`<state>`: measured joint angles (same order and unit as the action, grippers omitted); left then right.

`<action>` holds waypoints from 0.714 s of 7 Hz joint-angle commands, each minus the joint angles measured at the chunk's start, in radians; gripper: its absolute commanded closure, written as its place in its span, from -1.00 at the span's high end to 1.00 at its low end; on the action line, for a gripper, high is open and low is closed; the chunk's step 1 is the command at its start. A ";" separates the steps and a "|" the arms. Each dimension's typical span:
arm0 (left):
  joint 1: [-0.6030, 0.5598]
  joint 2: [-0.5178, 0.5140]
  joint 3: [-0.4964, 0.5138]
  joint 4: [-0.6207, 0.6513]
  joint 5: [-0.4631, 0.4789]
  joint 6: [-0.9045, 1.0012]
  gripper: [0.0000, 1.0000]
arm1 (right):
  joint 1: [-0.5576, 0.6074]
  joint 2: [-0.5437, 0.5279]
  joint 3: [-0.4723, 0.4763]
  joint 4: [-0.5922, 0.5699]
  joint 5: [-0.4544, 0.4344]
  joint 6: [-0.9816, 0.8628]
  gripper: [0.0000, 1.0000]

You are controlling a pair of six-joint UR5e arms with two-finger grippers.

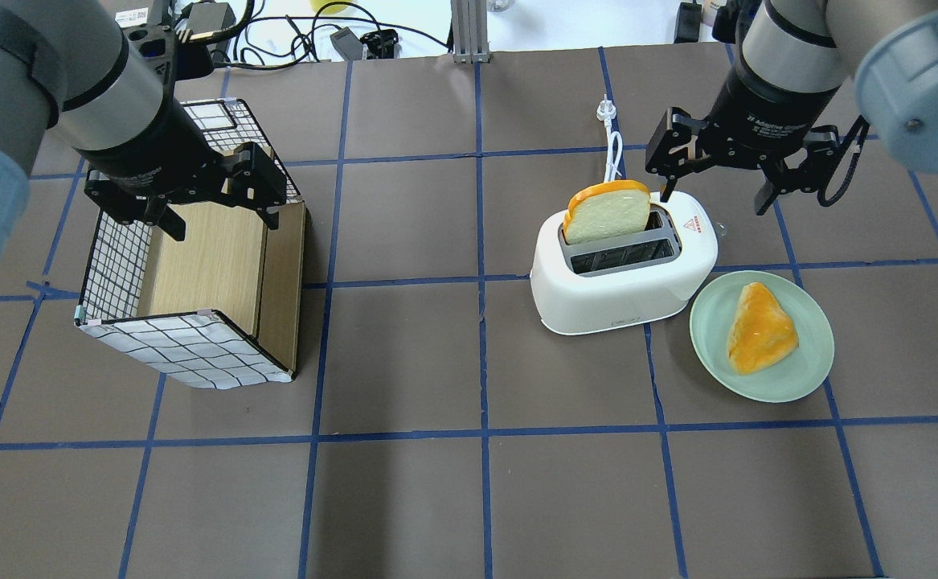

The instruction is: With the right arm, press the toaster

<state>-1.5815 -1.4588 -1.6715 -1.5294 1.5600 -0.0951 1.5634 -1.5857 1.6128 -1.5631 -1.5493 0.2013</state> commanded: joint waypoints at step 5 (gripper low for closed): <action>0.000 0.000 0.000 0.000 0.000 0.000 1.00 | -0.006 0.004 -0.001 -0.012 -0.009 0.001 0.96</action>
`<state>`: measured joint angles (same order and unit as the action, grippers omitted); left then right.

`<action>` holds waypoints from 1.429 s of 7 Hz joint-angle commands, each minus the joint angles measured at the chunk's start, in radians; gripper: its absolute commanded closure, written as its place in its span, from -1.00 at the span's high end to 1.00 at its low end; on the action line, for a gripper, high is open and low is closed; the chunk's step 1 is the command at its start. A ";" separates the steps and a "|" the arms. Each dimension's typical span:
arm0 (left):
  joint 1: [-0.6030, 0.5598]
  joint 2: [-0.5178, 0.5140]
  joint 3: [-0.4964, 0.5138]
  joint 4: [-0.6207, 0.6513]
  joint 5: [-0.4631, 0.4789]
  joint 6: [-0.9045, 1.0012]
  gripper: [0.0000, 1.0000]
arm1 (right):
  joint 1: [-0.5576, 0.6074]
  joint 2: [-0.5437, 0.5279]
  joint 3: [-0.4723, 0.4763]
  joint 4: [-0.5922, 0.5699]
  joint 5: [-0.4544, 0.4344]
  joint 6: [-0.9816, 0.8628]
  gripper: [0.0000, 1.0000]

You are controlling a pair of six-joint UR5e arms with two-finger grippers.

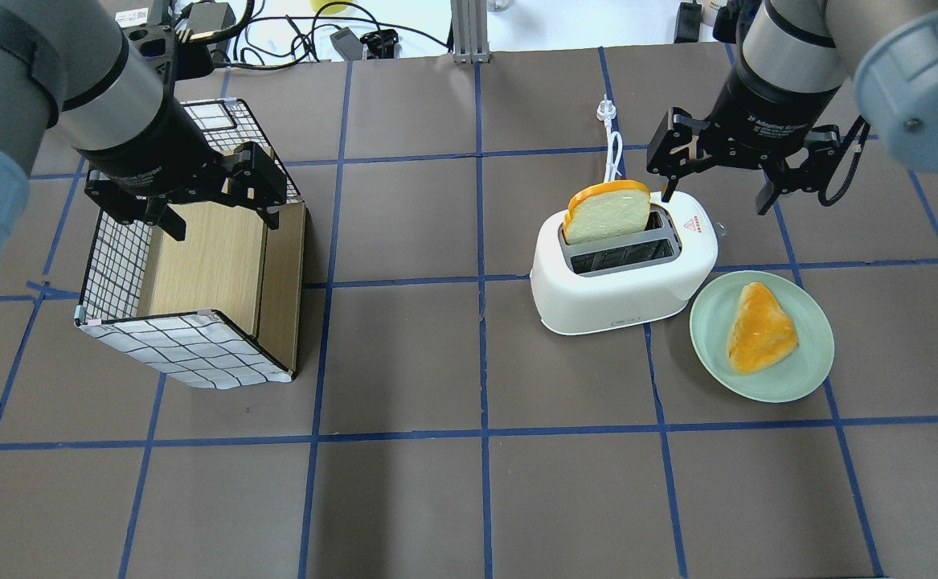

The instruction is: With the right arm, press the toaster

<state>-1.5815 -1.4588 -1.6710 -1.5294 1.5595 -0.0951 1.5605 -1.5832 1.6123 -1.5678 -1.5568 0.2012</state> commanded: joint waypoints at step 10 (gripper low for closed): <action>0.000 0.000 0.001 0.000 0.001 0.000 1.00 | -0.189 0.005 0.009 -0.023 0.142 -0.111 -1.00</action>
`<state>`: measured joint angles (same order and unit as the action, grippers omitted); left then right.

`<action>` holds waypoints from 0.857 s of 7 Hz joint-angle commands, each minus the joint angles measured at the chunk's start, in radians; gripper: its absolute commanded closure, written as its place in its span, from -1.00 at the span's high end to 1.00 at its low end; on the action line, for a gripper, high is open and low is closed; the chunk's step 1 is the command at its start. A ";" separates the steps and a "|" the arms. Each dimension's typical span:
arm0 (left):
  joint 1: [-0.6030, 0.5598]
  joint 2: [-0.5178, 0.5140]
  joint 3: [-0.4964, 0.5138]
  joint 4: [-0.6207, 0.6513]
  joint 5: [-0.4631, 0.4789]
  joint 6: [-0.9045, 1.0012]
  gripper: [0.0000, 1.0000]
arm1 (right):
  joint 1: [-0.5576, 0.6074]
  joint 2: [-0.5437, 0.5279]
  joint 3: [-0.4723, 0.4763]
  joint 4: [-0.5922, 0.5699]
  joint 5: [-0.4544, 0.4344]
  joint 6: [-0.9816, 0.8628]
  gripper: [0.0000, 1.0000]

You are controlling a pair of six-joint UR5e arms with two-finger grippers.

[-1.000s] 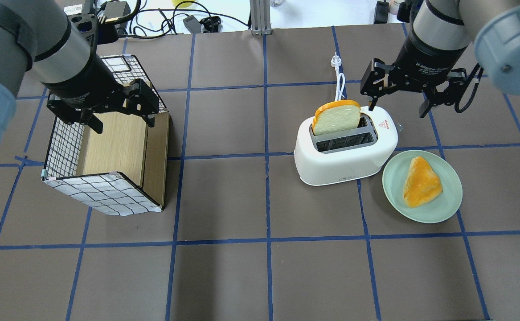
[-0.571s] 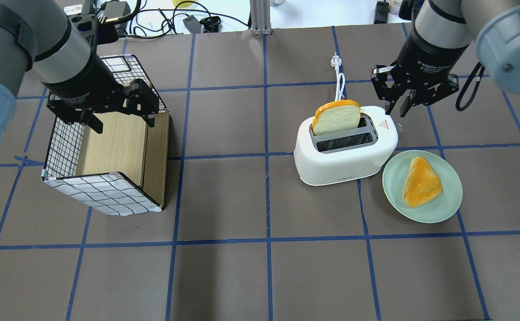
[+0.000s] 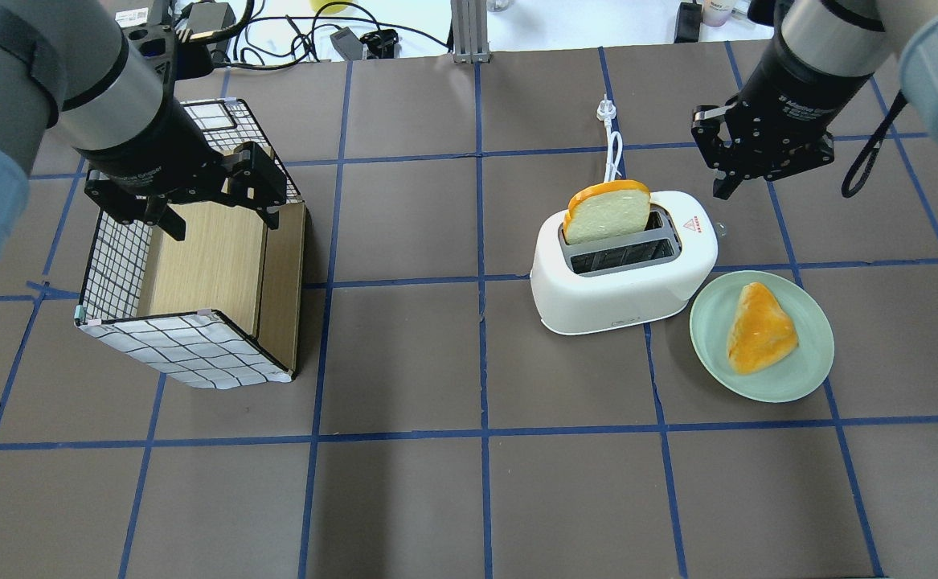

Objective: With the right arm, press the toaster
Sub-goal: 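Move the right gripper down beside the toaster toward its lever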

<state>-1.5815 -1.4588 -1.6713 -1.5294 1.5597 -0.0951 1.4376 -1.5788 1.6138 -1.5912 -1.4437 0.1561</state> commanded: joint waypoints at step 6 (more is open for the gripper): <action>0.000 0.000 0.001 0.000 0.000 0.000 1.00 | -0.281 0.088 0.197 -0.128 0.313 -0.386 -1.00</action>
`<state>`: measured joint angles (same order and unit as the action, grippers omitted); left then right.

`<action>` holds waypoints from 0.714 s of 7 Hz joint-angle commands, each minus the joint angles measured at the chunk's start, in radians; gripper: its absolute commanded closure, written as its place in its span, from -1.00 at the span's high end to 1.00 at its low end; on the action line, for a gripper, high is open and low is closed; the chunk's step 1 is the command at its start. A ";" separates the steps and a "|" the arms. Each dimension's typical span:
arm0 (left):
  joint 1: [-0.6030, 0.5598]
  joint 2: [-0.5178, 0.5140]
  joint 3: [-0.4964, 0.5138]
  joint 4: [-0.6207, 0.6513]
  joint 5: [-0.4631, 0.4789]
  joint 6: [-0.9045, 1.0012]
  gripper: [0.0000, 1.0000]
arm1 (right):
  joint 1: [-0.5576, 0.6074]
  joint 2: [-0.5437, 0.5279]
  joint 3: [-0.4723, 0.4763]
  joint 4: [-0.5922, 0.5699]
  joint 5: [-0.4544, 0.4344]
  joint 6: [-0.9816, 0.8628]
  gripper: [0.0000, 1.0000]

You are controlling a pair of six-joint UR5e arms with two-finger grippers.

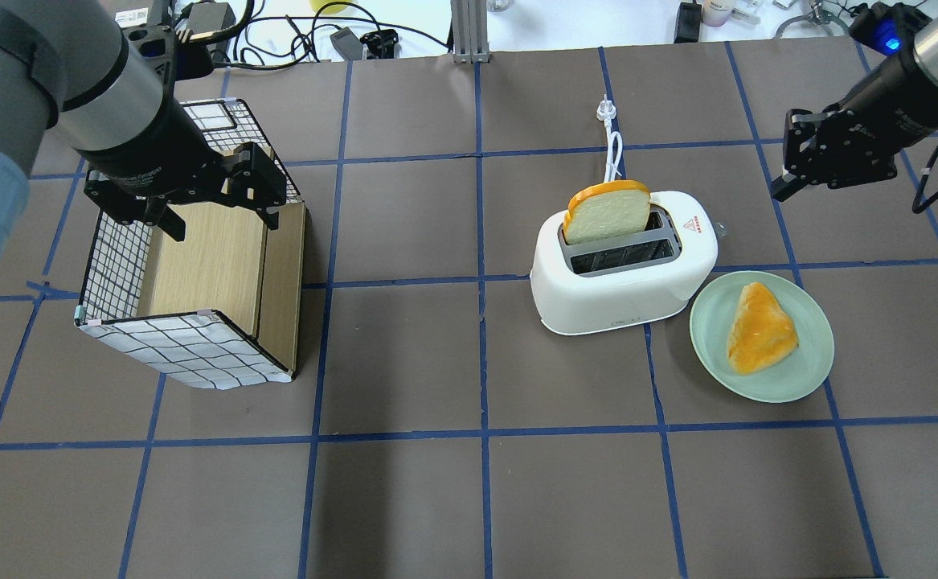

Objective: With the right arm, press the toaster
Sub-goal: 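Move the right gripper down beside the toaster toward its lever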

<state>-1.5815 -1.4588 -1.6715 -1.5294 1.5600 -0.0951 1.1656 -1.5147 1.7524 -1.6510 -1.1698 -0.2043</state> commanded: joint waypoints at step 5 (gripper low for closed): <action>0.000 0.000 -0.001 0.000 0.000 0.000 1.00 | -0.014 0.070 0.197 -0.273 0.070 -0.030 -1.00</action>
<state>-1.5815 -1.4588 -1.6720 -1.5294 1.5600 -0.0951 1.1536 -1.4517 1.9418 -1.9096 -1.0999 -0.2346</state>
